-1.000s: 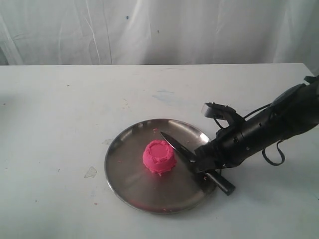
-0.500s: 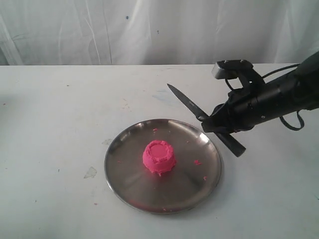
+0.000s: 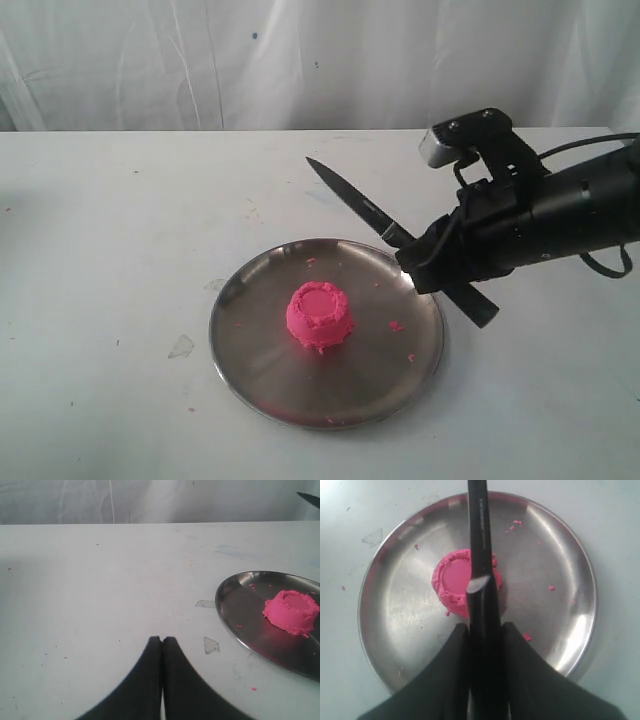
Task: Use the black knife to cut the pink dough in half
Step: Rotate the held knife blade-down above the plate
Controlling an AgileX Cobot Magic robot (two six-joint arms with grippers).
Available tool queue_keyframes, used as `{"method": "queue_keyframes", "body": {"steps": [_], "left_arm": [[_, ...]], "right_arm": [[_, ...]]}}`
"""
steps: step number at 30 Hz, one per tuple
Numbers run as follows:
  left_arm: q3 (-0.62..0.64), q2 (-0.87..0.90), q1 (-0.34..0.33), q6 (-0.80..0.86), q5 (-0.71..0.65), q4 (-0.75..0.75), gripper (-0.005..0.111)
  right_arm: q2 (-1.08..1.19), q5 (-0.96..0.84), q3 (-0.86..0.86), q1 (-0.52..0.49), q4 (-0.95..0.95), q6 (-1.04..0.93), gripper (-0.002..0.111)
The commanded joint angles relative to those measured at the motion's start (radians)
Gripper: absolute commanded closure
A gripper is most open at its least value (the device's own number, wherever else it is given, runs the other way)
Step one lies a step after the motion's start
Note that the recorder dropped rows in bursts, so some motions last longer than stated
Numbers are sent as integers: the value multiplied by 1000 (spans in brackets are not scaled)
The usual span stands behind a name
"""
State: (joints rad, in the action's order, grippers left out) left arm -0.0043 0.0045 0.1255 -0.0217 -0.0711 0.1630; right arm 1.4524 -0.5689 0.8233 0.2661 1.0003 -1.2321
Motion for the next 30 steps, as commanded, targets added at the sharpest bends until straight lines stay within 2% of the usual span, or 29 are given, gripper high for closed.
{"method": "queue_keyframes", "body": {"steps": [1,5,10,13,20,22,26,30], "left_arm": [[4,-4,-3,3,-5,8,107],[4,-4,-3,3,-5,8,107],[4,-4,-3,3,-5,8,107],[4,-4,-3,3,-5,8,107],[4,-4,-3,3,-5,8,107],[4,-4,-3,3,-5,8,107],[4,-4,-3,3,-5,8,107],[4,-4,-3,3,-5,8,107]], "right_arm": [[-87,9,-75,28,154,-227,108],[-169,25,-161,69,403,-519,108],[-236,203,-230,137,728,-757,108],[-254,296,-257,178,744,-892,108],[-258,437,-269,201,744,-820,108],[-258,448,-267,201,744,-743,108],[-258,460,-279,201,744,-422,108],[-254,400,-309,201,689,-370,108]]}}
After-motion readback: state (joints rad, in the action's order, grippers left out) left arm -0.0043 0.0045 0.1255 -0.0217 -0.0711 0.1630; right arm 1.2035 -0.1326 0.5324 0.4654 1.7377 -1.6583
